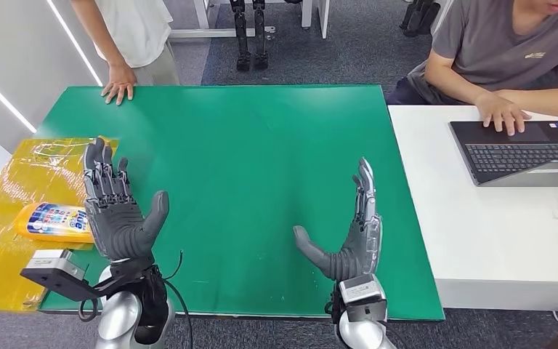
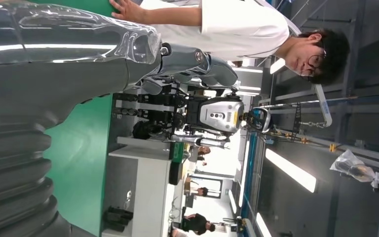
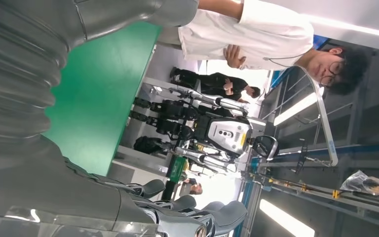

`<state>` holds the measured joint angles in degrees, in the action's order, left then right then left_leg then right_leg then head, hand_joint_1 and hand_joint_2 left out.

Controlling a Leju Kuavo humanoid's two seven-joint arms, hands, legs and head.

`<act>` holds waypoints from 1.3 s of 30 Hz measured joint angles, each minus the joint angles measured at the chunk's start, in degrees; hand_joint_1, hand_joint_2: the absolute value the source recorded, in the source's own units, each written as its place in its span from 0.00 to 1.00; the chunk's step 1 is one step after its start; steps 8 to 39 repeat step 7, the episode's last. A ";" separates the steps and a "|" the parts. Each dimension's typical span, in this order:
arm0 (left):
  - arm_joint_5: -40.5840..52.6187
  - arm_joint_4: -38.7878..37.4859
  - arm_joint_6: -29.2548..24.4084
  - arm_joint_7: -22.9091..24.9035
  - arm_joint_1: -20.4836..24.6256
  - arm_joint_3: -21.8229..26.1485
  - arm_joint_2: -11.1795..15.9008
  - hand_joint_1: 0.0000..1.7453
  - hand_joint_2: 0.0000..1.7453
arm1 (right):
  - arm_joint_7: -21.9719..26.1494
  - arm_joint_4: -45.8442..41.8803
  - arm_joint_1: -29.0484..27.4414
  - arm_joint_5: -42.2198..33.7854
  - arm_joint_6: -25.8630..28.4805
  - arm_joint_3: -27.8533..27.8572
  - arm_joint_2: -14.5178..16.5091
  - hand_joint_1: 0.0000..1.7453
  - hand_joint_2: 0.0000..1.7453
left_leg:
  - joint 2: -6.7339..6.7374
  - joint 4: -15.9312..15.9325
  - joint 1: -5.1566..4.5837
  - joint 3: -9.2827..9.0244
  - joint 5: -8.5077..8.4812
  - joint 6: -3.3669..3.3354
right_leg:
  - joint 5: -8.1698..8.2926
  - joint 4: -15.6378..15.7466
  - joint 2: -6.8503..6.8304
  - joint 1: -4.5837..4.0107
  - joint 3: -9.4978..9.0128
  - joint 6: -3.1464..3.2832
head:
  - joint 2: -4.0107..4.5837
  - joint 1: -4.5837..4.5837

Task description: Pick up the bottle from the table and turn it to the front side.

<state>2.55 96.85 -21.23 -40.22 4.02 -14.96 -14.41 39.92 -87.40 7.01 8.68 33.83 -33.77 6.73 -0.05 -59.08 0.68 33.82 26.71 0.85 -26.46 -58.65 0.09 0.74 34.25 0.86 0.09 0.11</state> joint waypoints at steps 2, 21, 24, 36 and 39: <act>0.09 0.00 0.21 0.00 -0.01 0.01 -0.04 0.00 1.00 | 0.03 0.07 -0.01 0.15 0.00 0.00 0.00 0.00 1.00 | 0.00 0.00 0.00 0.00 0.00 0.00 | 0.00 0.00 0.00 0.00 0.00 0.00 | 0.00 0.00; 0.29 0.00 0.81 0.00 -0.06 0.01 -0.06 0.00 1.00 | 0.05 0.19 -0.02 0.30 0.09 0.00 0.00 0.00 1.00 | 0.00 0.00 0.00 -0.01 0.00 0.00 | 0.00 0.00 0.00 0.00 0.00 0.00 | 0.00 0.00; 0.29 0.00 0.81 0.00 -0.06 0.01 -0.06 0.00 1.00 | 0.05 0.19 -0.02 0.30 0.09 0.00 0.00 0.00 1.00 | 0.00 0.00 0.00 -0.01 0.00 0.00 | 0.00 0.00 0.00 0.00 0.00 0.00 | 0.00 0.00; 0.29 0.00 0.81 0.00 -0.06 0.01 -0.06 0.00 1.00 | 0.05 0.19 -0.02 0.30 0.09 0.00 0.00 0.00 1.00 | 0.00 0.00 0.00 -0.01 0.00 0.00 | 0.00 0.00 0.00 0.00 0.00 0.00 | 0.00 0.00; 0.29 0.00 0.81 0.00 -0.06 0.01 -0.06 0.00 1.00 | 0.05 0.19 -0.02 0.30 0.09 0.00 0.00 0.00 1.00 | 0.00 0.00 0.00 -0.01 0.00 0.00 | 0.00 0.00 0.00 0.00 0.00 0.00 | 0.00 0.00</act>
